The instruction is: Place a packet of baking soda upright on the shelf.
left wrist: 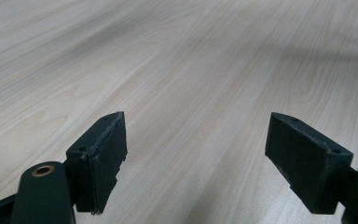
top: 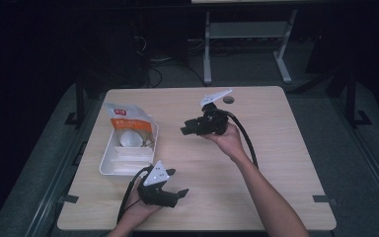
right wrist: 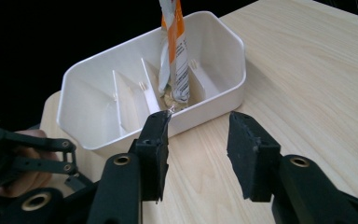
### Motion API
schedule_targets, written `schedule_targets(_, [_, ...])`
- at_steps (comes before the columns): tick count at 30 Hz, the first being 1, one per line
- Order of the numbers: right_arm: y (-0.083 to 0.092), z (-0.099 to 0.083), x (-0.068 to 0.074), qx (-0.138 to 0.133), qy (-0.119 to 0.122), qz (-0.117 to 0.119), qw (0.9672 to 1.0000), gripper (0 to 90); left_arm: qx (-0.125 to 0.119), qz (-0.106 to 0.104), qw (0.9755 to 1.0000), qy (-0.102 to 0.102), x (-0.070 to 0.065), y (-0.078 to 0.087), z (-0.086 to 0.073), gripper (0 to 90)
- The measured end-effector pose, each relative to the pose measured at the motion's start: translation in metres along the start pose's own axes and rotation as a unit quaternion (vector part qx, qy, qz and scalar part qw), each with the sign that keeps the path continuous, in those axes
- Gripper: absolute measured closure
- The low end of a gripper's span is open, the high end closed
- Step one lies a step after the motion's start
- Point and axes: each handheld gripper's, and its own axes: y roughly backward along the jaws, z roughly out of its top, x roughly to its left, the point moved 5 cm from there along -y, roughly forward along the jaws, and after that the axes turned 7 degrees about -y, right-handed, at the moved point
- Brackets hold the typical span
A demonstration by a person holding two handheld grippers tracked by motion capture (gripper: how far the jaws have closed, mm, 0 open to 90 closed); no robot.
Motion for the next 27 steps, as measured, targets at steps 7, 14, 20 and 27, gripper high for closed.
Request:
schedule_targets(7, [0.016, -0.006, -0.002, -0.002, -0.011, -0.001, 0.9999, 50.3, 0.004, -0.002, 1.0, 0.002, 0.001, -0.001, 0.0, 20.3])
schedule_targets(14, [0.03, -0.014, -0.006, -0.009, -0.014, -0.008, 0.9998, 46.6, 0.002, 0.001, 1.0, 0.002, 0.002, -0.001, 0.0, 20.3])
schedule_targets(20, [0.039, -0.02, -0.009, -0.01, -0.021, -0.01, 0.9997, 45.5, 0.003, 0.002, 1.0, 0.003, 0.003, -0.001, 0.0, 20.3])
schedule_targets(27, [0.052, -0.029, -0.013, -0.019, -0.034, -0.016, 0.9991, 44.5, 0.004, 0.001, 1.0, 0.006, 0.004, -0.003, -0.001, 20.3])
